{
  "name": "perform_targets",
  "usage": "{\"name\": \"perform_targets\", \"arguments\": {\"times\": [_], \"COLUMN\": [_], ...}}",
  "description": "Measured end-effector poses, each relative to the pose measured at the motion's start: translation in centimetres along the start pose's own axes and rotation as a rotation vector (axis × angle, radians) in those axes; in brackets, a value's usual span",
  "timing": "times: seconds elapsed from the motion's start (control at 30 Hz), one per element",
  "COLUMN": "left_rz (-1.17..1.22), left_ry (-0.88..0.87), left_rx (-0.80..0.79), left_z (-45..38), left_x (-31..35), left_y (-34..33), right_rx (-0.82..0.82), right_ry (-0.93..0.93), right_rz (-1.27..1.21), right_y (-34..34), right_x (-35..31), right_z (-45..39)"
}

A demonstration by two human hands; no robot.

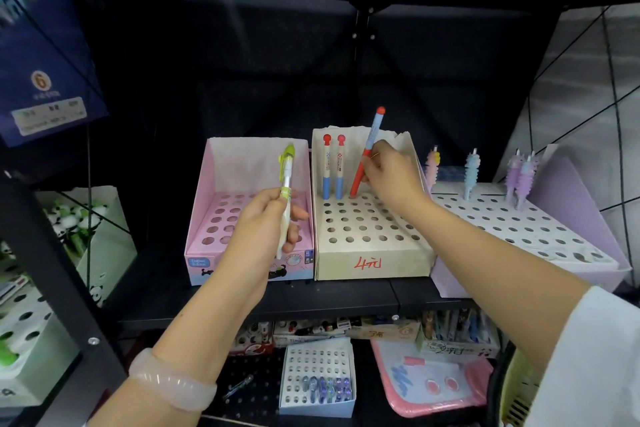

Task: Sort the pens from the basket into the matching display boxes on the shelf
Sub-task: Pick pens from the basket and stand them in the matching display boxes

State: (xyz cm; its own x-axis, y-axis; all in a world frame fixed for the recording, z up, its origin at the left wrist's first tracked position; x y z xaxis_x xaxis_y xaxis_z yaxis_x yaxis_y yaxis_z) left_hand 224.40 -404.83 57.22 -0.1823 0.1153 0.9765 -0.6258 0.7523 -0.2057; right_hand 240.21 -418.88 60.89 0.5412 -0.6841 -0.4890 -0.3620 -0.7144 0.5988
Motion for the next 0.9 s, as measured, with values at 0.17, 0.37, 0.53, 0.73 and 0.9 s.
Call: {"name": "perform_targets", "arguments": {"times": [0.17,0.37,0.53,0.73,0.9], "left_rz": [-0.014,-0.090,-0.094,-0.118,-0.209], "left_ry": [-0.050,-0.160,-0.196,-0.242,-0.328], "left_rx": [-0.041,-0.032,-0.022,0.024,0.058], "left_z": [0.1,0.1,0.2,0.4,-0.2], "left_x": [-0.1,0.1,0.1,0.6,2.0], "left_y": [0.3,0.9,0.2,0.6,3.0], "right_rx": [-0.283,-0.155,-0.218,-0.339,-0.359], "right_ry": [0.040,-0.128,-0.182,-0.158,-0.114], "right_rz": [0.102,0.034,-0.602,-0.848,-0.896], "right_y": [-2.7,-1.4,0.6,1.1,-0.1], "right_x": [0.2,-0.4,-5.1,-8.7,-11.6], "right_z": [0.6,0.7,2.6,3.3,2.8]}}
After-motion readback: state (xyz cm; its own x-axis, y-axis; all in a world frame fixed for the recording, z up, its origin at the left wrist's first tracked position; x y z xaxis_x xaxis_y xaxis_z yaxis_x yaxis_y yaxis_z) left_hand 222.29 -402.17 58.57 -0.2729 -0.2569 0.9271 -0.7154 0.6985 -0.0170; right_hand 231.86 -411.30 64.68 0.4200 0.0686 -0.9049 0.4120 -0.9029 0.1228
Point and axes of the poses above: each hand's wrist, its own z-axis away from the middle knuckle, its own y-axis out of the back of the hand, x = y × z, the point moved 5 cm from there along -z, towards the middle knuckle, and after that the axes turned 11 degrees about x, right-handed, at the moved point
